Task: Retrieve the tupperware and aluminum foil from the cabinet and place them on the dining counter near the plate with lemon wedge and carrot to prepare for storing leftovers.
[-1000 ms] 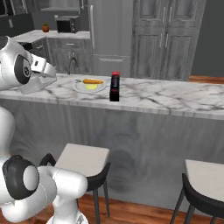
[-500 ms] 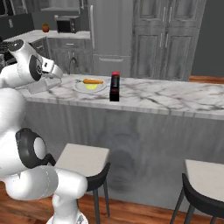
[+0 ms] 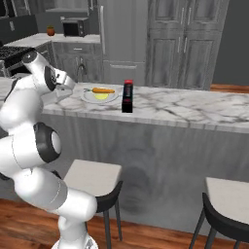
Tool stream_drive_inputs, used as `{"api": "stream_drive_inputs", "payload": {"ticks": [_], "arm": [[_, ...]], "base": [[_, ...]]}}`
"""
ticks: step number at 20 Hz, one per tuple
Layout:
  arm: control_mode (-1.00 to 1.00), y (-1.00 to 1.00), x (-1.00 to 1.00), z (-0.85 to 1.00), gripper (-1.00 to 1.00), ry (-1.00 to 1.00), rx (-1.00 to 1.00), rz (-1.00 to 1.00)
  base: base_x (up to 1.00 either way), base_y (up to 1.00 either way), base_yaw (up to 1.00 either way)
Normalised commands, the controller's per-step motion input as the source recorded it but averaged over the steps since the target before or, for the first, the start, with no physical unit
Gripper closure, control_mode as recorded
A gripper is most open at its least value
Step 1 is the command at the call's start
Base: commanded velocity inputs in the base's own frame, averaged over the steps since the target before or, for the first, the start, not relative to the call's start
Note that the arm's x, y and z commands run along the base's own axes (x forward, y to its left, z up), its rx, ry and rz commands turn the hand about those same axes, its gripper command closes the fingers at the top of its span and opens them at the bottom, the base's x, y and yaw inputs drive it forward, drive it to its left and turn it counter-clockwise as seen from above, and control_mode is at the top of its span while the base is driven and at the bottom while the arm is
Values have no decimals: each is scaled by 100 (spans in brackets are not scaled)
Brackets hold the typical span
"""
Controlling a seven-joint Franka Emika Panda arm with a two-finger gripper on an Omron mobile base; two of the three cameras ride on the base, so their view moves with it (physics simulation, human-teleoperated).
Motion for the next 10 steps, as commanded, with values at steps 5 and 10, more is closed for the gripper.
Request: {"api": "stream_drive_inputs", "payload": {"ticks": [5, 10], "arm": [[-100, 0, 51, -32, 100, 0, 0, 0], [-100, 0, 62, -21, 100, 0, 0, 0]], "base": [[0, 0, 0], [0, 0, 0]]}}
